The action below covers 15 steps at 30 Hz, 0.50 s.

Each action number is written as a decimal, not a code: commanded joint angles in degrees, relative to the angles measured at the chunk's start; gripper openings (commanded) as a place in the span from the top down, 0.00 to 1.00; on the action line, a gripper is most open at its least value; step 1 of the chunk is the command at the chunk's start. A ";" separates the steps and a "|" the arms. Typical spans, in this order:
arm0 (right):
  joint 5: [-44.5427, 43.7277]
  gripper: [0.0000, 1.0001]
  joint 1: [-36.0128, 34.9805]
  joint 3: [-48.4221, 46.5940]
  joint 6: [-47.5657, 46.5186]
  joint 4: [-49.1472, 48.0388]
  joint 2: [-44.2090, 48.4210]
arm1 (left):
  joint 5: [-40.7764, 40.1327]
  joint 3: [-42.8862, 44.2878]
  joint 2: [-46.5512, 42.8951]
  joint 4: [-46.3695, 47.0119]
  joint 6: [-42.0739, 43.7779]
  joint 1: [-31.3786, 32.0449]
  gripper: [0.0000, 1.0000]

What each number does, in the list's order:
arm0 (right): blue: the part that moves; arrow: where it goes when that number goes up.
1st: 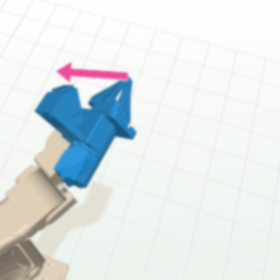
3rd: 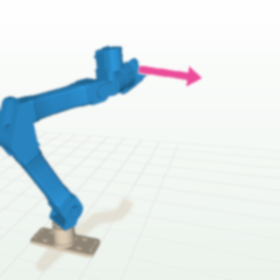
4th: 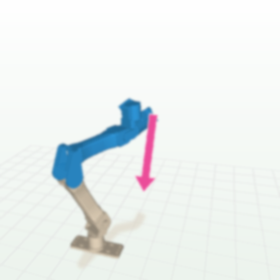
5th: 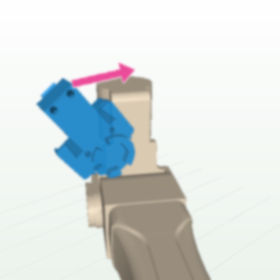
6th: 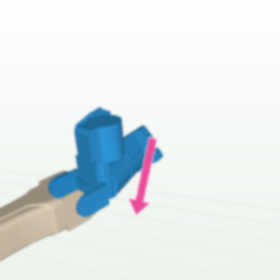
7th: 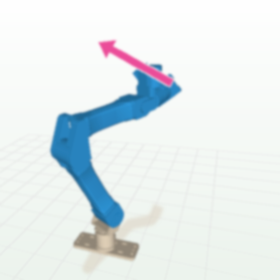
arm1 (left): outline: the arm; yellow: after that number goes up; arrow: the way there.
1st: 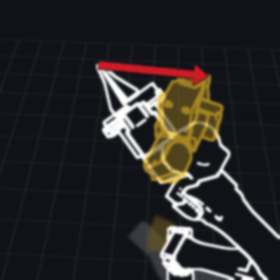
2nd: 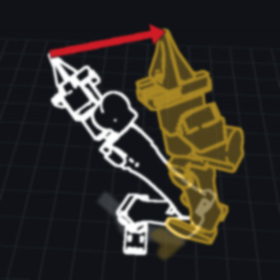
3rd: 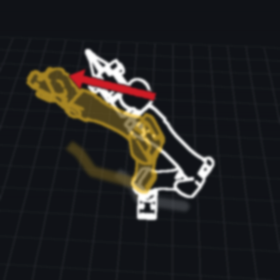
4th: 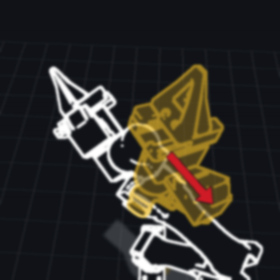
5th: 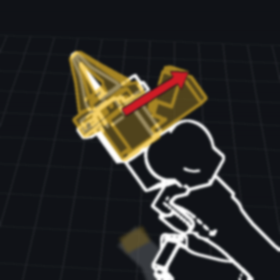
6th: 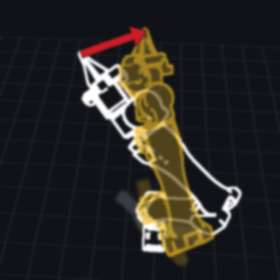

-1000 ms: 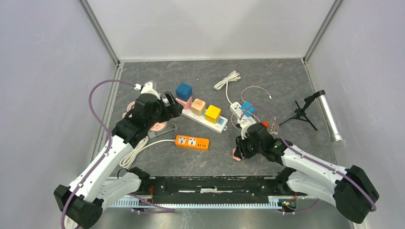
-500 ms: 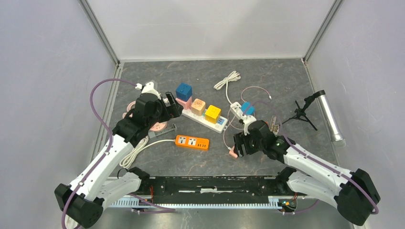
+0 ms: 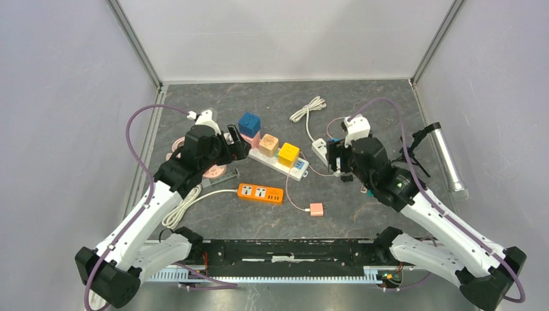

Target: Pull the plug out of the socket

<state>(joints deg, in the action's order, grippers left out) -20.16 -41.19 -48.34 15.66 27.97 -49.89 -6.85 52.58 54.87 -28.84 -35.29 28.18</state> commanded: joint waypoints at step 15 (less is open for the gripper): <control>13.58 0.02 18.76 -11.37 -8.06 -5.82 -26.37 | 21.11 1.81 3.14 8.20 4.83 -0.10 0.00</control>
<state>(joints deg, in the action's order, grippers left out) -15.62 -26.20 -59.16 9.15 26.37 -72.86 7.01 52.66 56.84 -25.85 -33.08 28.18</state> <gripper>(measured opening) 0.979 0.994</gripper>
